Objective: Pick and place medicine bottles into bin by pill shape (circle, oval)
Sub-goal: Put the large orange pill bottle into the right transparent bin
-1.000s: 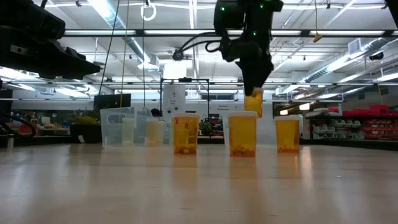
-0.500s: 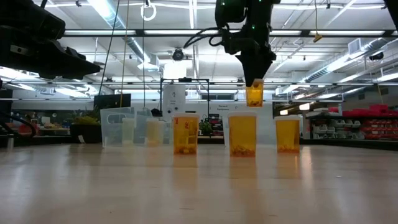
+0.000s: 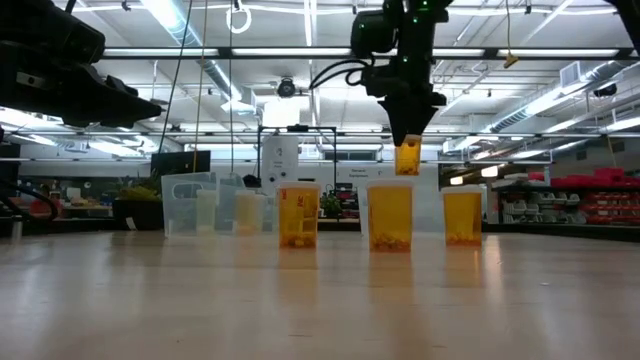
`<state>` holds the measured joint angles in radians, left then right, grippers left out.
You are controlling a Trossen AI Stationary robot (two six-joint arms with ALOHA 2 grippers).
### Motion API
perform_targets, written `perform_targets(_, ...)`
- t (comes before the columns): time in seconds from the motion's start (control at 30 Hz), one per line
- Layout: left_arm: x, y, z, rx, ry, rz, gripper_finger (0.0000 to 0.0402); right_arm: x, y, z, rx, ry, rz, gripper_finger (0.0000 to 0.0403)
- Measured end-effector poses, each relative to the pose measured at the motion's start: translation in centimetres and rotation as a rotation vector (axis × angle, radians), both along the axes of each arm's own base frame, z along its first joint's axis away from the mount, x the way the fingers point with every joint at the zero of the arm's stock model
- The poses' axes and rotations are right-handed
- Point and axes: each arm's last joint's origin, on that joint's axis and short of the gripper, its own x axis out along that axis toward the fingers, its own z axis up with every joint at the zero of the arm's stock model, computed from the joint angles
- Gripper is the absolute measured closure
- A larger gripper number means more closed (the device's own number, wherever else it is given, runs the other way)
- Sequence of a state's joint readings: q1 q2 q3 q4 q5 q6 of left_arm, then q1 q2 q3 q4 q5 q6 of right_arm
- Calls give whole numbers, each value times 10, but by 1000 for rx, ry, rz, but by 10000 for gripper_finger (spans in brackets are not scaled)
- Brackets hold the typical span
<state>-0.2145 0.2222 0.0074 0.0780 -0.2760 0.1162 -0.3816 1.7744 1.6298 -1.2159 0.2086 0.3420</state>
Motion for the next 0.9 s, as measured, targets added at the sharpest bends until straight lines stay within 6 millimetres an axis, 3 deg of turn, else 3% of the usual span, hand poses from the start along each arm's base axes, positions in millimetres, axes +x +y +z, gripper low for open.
perform_targets(0.27,0,0,0,0,0,0,341,-9,-33,1,-2,-63,-53,175)
perform_targets(0.53,0,0,0,0,0,0,351,-14,-46,1,-9,-72,-78,175)
perform_targets(0.9,0,0,0,0,-1,0,340,-1,-65,-25,21,-64,-57,175)
